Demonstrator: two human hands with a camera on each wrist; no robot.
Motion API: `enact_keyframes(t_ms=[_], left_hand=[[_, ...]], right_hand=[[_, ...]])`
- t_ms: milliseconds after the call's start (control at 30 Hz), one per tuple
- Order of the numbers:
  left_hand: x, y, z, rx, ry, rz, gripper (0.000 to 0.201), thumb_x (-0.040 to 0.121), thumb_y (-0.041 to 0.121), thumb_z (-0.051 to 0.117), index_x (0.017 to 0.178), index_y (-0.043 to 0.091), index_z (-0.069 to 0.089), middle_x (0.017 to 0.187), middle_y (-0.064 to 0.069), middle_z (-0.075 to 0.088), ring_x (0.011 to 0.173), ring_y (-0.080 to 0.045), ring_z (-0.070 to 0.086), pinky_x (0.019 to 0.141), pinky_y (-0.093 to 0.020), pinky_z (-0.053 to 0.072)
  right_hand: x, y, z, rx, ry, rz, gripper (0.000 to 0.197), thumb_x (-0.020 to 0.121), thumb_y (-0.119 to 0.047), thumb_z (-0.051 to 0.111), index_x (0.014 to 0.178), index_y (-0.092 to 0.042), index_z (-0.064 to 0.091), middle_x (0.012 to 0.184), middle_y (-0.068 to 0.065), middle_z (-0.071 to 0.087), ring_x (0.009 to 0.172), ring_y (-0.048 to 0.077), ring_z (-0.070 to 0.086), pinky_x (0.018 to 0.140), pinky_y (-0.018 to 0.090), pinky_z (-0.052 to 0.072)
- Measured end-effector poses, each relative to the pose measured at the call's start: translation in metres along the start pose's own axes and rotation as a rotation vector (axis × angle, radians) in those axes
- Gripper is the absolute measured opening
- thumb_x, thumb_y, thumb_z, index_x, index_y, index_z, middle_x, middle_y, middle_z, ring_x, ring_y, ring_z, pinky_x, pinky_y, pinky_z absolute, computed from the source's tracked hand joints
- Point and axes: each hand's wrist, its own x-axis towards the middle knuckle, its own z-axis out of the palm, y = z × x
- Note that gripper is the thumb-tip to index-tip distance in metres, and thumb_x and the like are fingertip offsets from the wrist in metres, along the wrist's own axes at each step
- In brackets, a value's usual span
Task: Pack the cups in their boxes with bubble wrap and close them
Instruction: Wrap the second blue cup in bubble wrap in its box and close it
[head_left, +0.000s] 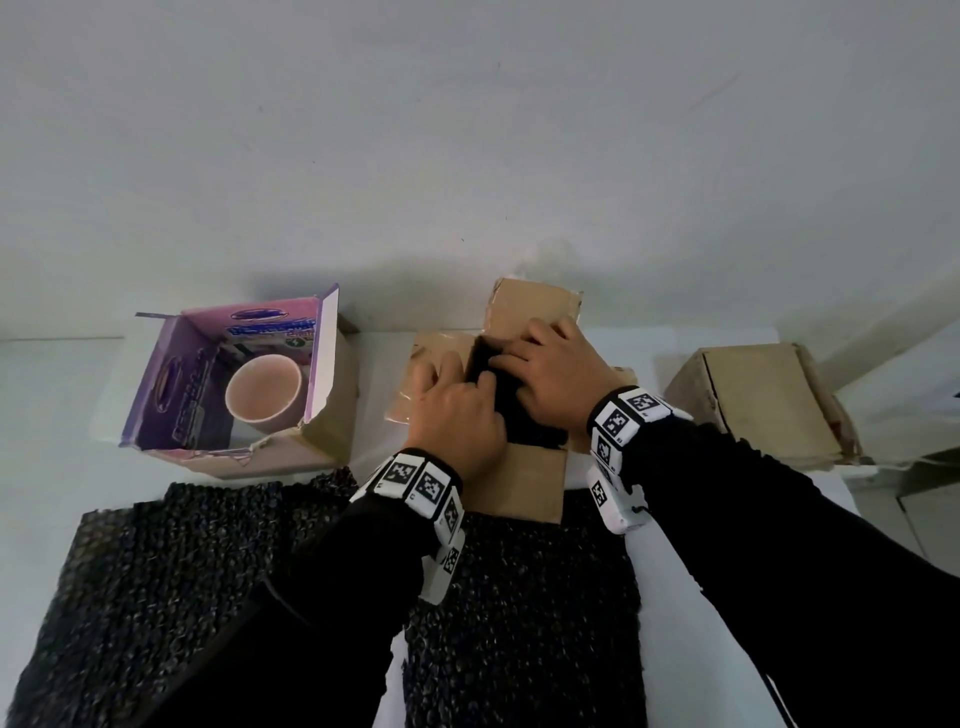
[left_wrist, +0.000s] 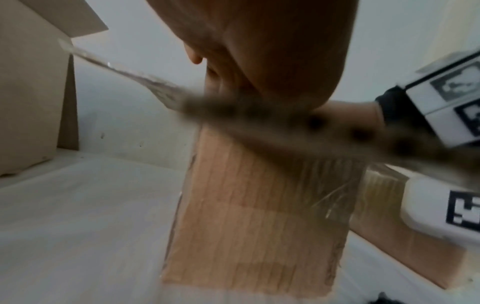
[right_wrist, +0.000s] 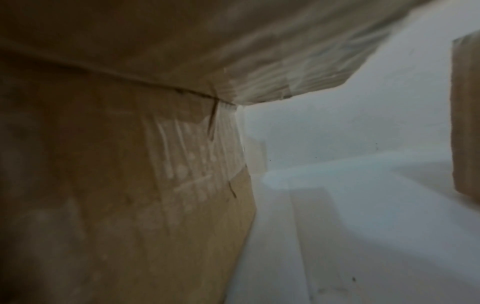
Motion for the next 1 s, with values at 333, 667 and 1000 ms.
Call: enact_keyframes(t_ms=[333, 667, 1000], left_hand=[[-0.003, -0.014, -0.014, 0.089, -0.082, -0.014, 0.017, 0.078, 0.016, 0.064, 0.092, 0.026, 0.067, 0.095, 0.001, 0.064, 0.107, -0.028, 0.047, 0.095, -0.04, 0.03], [-0.015, -0.022, 0.006, 0.048, 0.082, 0.152, 0.049, 0.089, 0.043, 0.034, 0.074, 0.019, 0.074, 0.084, 0.002, 0.066, 0.093, -0.025, 0.05, 0.083, -0.042, 0.028], [-0.021, -0.038, 0.012, 0.016, 0.066, 0.216, 0.043, 0.09, 0.046, 0.031, 0.092, 0.026, 0.069, 0.094, 0.013, 0.069, 0.11, -0.022, 0.049, 0.096, -0.048, 0.021]], right_hand=[[0.006, -0.011, -0.003, 0.104, 0.073, 0.116, 0.035, 0.078, -0.014, 0.062, 0.113, -0.012, 0.059, 0.106, 0.011, 0.061, 0.095, 0.033, 0.053, 0.076, 0.043, 0.045], [0.011, -0.018, 0.008, 0.01, 0.114, 0.099, 0.028, 0.08, -0.021, 0.044, 0.076, -0.017, 0.072, 0.081, -0.002, 0.069, 0.081, 0.025, 0.057, 0.066, 0.032, 0.04], [0.002, -0.011, 0.002, 0.049, 0.06, 0.086, 0.029, 0.068, -0.015, 0.062, 0.096, -0.01, 0.065, 0.1, 0.009, 0.061, 0.094, 0.029, 0.051, 0.074, 0.038, 0.042]])
